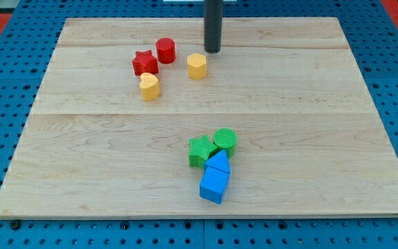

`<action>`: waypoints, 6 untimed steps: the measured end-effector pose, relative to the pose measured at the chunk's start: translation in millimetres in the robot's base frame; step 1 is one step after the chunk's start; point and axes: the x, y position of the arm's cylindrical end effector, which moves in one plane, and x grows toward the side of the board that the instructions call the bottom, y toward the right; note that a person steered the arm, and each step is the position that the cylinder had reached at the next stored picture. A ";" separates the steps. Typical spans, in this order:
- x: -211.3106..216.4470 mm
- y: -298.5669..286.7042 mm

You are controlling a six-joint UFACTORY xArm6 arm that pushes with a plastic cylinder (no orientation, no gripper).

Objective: Slide the red star a bit down

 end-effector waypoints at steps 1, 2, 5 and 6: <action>-26.4 -46.6; -15.1 -113.8; 41.3 -152.7; 53.3 -153.2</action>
